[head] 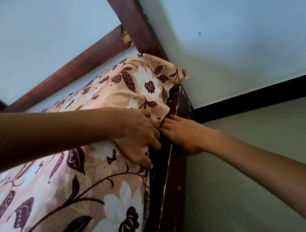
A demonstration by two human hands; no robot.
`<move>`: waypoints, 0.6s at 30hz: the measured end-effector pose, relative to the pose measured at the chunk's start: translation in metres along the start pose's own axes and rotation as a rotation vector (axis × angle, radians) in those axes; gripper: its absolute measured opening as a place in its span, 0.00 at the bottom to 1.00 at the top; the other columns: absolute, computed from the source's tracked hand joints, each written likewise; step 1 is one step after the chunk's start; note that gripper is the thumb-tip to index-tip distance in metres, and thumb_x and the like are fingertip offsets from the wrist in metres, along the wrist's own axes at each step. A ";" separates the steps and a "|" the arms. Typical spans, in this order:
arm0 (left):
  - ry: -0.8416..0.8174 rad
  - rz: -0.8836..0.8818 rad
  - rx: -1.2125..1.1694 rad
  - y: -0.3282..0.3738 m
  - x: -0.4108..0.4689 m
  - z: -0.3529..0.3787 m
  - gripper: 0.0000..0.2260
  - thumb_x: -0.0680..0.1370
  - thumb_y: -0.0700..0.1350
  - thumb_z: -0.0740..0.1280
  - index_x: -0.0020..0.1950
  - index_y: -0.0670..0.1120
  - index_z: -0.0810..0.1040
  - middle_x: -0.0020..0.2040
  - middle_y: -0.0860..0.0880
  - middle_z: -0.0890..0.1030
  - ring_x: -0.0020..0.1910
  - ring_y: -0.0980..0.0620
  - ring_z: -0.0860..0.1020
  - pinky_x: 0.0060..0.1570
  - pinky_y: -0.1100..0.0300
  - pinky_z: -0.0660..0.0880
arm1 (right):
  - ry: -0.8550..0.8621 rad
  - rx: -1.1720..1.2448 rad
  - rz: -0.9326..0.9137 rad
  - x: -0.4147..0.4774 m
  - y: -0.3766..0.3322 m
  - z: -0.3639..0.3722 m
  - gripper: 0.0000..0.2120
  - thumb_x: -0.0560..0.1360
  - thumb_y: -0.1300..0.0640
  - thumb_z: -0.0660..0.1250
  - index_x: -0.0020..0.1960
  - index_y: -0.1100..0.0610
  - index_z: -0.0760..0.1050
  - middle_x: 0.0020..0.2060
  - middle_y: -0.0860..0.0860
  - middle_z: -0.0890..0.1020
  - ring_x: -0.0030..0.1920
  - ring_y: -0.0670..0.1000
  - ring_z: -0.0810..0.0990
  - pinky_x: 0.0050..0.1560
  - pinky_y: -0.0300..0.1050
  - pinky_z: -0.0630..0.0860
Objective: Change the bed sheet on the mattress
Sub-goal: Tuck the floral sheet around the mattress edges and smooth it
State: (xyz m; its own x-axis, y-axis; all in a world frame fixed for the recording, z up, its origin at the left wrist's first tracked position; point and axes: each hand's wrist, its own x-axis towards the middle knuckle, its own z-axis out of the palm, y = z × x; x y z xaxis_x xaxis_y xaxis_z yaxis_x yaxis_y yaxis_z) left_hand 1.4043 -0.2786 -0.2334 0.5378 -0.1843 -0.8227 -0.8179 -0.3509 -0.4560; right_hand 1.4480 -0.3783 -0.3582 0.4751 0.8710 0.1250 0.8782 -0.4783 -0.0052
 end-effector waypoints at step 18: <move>0.095 -0.341 0.101 -0.026 0.014 -0.010 0.32 0.79 0.63 0.49 0.77 0.46 0.49 0.77 0.46 0.50 0.76 0.47 0.43 0.74 0.48 0.40 | 0.316 0.257 0.289 0.012 0.047 0.015 0.34 0.75 0.59 0.63 0.76 0.57 0.52 0.76 0.53 0.53 0.76 0.51 0.48 0.73 0.45 0.43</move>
State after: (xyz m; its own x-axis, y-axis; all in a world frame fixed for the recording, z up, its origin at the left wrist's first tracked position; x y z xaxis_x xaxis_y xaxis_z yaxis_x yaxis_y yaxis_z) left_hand 1.4354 -0.2810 -0.2300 0.7957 -0.1584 -0.5846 -0.6018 -0.3157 -0.7336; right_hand 1.4953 -0.3889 -0.3715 0.6962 0.6111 0.3766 0.7170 -0.6176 -0.3233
